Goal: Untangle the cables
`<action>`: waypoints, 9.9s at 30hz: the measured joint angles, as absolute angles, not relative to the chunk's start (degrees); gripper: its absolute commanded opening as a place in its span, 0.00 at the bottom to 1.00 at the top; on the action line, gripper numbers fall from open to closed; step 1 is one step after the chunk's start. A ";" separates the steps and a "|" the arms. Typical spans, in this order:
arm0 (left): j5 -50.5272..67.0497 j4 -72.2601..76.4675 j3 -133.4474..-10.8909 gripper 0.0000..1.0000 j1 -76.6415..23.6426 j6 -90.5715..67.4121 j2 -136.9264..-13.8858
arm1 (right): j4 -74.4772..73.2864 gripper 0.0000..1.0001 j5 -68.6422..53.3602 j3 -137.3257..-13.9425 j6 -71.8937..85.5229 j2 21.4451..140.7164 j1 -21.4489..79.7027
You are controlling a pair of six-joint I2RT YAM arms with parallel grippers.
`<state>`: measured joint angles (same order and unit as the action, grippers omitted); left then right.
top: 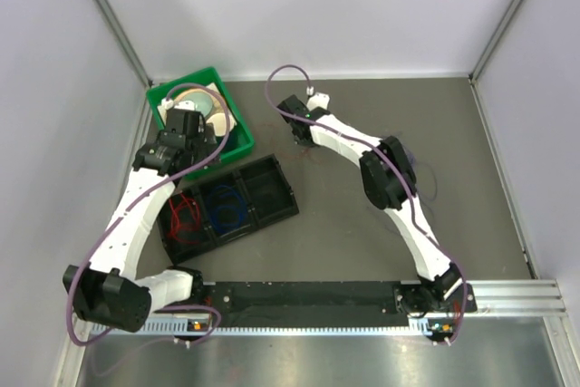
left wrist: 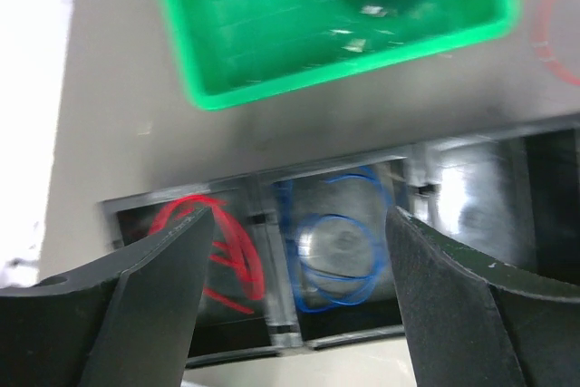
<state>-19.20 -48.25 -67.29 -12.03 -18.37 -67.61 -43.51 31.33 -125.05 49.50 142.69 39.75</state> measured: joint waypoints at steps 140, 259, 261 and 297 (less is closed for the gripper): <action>-27.97 -37.74 -119.81 0.94 -43.92 -35.88 -137.49 | -19.57 0.86 -7.77 -58.48 30.46 69.19 15.46; -30.30 -48.36 -48.97 0.00 -7.66 -31.27 -59.61 | -7.42 0.84 -19.42 -53.23 38.15 74.76 15.46; -29.47 -46.83 -46.74 0.00 -5.98 -32.05 -61.52 | -7.25 0.84 -19.40 -53.23 38.15 74.76 15.46; -16.86 -40.80 -49.76 0.52 5.98 -37.30 -68.97 | -6.46 0.86 -18.65 -53.69 38.06 77.56 16.56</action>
